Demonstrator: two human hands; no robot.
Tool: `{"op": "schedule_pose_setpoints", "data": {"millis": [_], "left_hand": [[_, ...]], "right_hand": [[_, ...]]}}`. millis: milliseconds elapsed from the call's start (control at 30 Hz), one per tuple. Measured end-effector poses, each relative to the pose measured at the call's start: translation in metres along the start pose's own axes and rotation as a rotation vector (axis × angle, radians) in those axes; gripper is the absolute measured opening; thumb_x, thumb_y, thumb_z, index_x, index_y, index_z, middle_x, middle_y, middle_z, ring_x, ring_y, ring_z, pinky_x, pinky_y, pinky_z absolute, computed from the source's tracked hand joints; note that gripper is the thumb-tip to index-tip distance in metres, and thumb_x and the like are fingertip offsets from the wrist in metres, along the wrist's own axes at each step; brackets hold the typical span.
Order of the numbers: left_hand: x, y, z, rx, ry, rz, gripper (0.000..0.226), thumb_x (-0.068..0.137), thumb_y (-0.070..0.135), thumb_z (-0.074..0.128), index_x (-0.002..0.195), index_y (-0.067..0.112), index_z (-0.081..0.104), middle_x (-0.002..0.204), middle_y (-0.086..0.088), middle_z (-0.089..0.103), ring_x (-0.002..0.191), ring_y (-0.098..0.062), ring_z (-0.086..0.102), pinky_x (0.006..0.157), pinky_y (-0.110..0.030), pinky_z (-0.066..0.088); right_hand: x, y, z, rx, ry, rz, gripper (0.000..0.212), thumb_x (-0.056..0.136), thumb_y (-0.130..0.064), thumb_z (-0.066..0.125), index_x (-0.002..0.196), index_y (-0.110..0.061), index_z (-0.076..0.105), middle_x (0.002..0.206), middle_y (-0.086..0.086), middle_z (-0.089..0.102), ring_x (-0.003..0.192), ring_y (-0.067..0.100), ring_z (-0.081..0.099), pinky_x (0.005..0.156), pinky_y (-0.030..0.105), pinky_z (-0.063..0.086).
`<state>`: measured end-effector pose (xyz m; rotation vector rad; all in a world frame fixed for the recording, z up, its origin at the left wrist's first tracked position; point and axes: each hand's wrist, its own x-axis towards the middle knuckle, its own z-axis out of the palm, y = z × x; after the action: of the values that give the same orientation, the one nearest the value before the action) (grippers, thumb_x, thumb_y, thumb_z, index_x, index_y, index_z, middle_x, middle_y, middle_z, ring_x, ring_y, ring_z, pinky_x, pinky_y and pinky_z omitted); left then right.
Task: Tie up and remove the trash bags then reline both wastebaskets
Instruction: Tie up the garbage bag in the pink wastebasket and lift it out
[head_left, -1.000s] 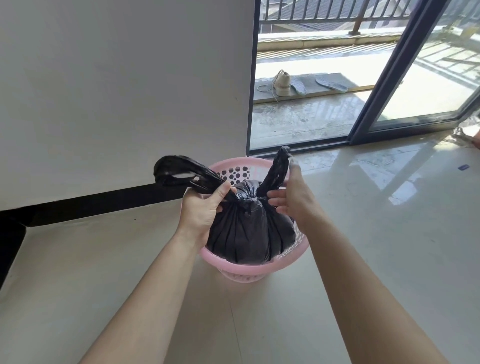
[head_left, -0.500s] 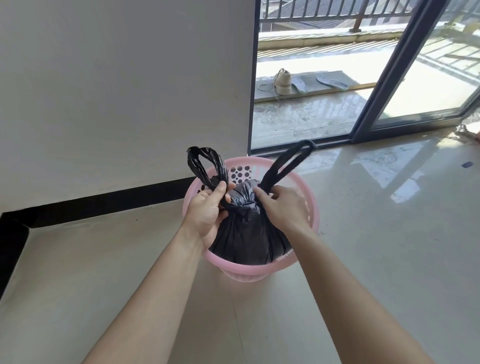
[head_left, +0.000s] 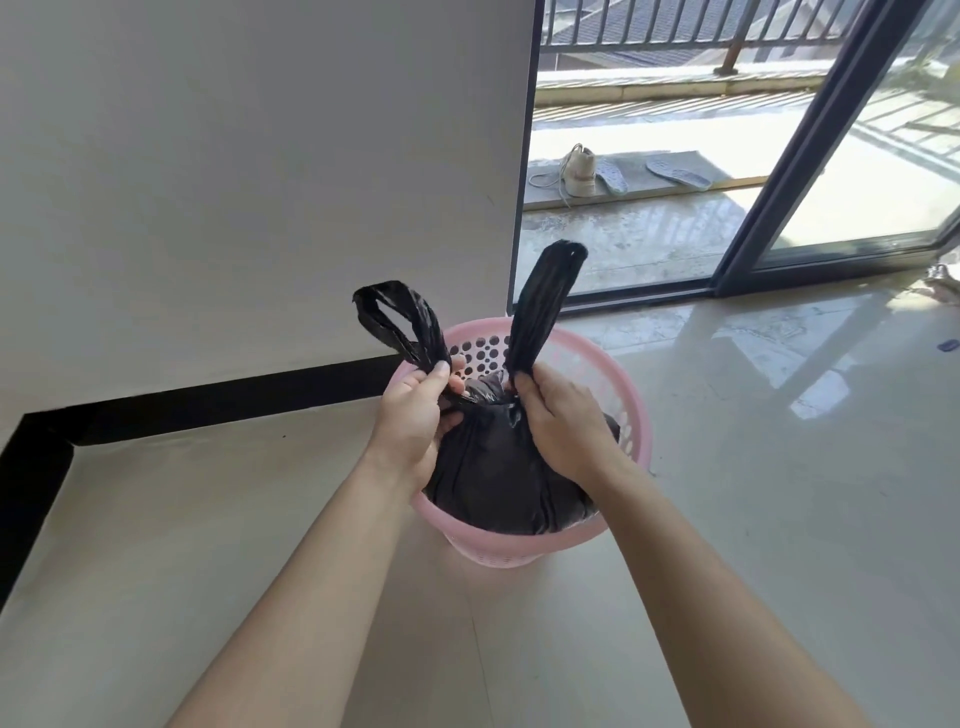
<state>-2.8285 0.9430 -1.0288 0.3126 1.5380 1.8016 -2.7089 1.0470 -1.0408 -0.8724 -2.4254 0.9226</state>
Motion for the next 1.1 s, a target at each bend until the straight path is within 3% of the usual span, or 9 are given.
{"op": "schedule_pose_setpoints", "data": {"millis": [233, 400, 467, 600, 733, 800, 867, 933, 1100], "left_hand": [[-0.006, 0.017, -0.022, 0.187, -0.463, -0.154, 0.012, 0.094, 0.009, 0.055, 0.102, 0.015, 0.061, 0.083, 0.0, 0.061, 0.08, -0.015, 0.058, 0.075, -0.029, 0.045], [-0.005, 0.005, -0.015, 0.107, -0.235, -0.179, 0.017, 0.097, 0.028, 0.06, 0.103, 0.015, 0.07, 0.074, 0.002, 0.065, 0.07, -0.012, 0.061, 0.082, -0.033, 0.048], [-0.004, 0.003, -0.011, 0.014, -0.169, -0.154, 0.017, 0.1, 0.027, 0.056, 0.102, 0.015, 0.068, 0.067, 0.004, 0.064, 0.065, -0.012, 0.061, 0.086, -0.037, 0.047], [-0.007, 0.009, -0.008, -0.151, -0.152, -0.112, 0.02, 0.105, 0.015, 0.044, 0.092, 0.016, 0.06, 0.043, 0.008, 0.051, 0.044, -0.004, 0.052, 0.063, -0.024, 0.047], [0.001, 0.015, -0.027, -0.005, -0.36, -0.153, 0.024, 0.084, 0.007, 0.054, 0.071, 0.017, 0.036, 0.068, 0.001, 0.041, 0.069, -0.016, 0.039, 0.066, -0.029, 0.039], [0.001, 0.019, -0.034, 0.142, -0.485, -0.182, 0.021, 0.08, 0.013, 0.063, 0.067, 0.016, 0.047, 0.075, -0.002, 0.047, 0.074, -0.017, 0.05, 0.072, -0.032, 0.041], [-0.004, 0.021, -0.034, 0.205, -0.557, -0.208, 0.013, 0.087, 0.022, 0.071, 0.094, 0.012, 0.073, 0.093, -0.007, 0.068, 0.093, -0.02, 0.067, 0.087, -0.036, 0.049], [-0.006, 0.019, -0.031, 0.216, -0.512, -0.232, 0.036, 0.087, 0.028, 0.071, 0.117, 0.008, 0.071, 0.117, -0.011, 0.072, 0.111, -0.024, 0.068, 0.099, -0.039, 0.05], [-0.007, 0.013, -0.023, 0.058, -0.35, -0.168, 0.023, 0.099, 0.026, 0.056, 0.1, 0.012, 0.074, 0.097, -0.007, 0.077, 0.092, -0.02, 0.073, 0.082, -0.033, 0.058]], "right_hand": [[0.0, -0.006, -0.004, -0.145, -0.231, -0.106, 0.022, 0.098, -0.024, 0.038, 0.078, -0.017, 0.046, 0.074, 0.0, 0.057, 0.072, 0.019, 0.051, 0.07, 0.037, 0.033], [0.0, -0.008, -0.002, -0.071, -0.307, -0.069, 0.018, 0.094, -0.025, 0.047, 0.084, -0.012, 0.053, 0.08, 0.004, 0.06, 0.079, 0.02, 0.054, 0.071, 0.038, 0.039], [0.0, -0.003, -0.003, 0.041, -0.243, -0.007, 0.012, 0.093, -0.03, 0.057, 0.094, -0.021, 0.063, 0.084, -0.006, 0.066, 0.082, 0.009, 0.059, 0.075, 0.026, 0.045], [0.002, 0.005, -0.006, 0.028, -0.13, 0.007, 0.014, 0.093, -0.036, 0.065, 0.091, -0.025, 0.073, 0.074, -0.02, 0.064, 0.073, -0.007, 0.057, 0.066, 0.011, 0.037], [0.001, 0.007, -0.008, 0.101, -0.114, -0.006, 0.015, 0.095, -0.032, 0.065, 0.096, -0.022, 0.076, 0.084, -0.012, 0.071, 0.081, 0.005, 0.063, 0.074, 0.02, 0.043], [0.0, 0.004, -0.008, 0.148, -0.15, -0.027, 0.014, 0.096, -0.03, 0.064, 0.097, -0.021, 0.075, 0.079, -0.015, 0.068, 0.075, -0.003, 0.06, 0.072, 0.015, 0.042], [0.0, -0.001, -0.009, 0.153, -0.206, -0.053, 0.016, 0.097, -0.029, 0.063, 0.097, -0.017, 0.075, 0.073, -0.014, 0.066, 0.068, -0.002, 0.057, 0.065, 0.014, 0.04], [0.002, -0.004, -0.007, 0.152, -0.251, -0.055, 0.021, 0.097, -0.03, 0.063, 0.1, -0.015, 0.076, 0.082, -0.005, 0.072, 0.075, 0.008, 0.063, 0.069, 0.022, 0.046], [-0.002, -0.007, -0.006, 0.244, -0.227, 0.047, 0.015, 0.092, -0.037, 0.068, 0.088, -0.027, 0.078, 0.07, 0.003, 0.067, 0.064, 0.011, 0.056, 0.061, 0.023, 0.044]]}}
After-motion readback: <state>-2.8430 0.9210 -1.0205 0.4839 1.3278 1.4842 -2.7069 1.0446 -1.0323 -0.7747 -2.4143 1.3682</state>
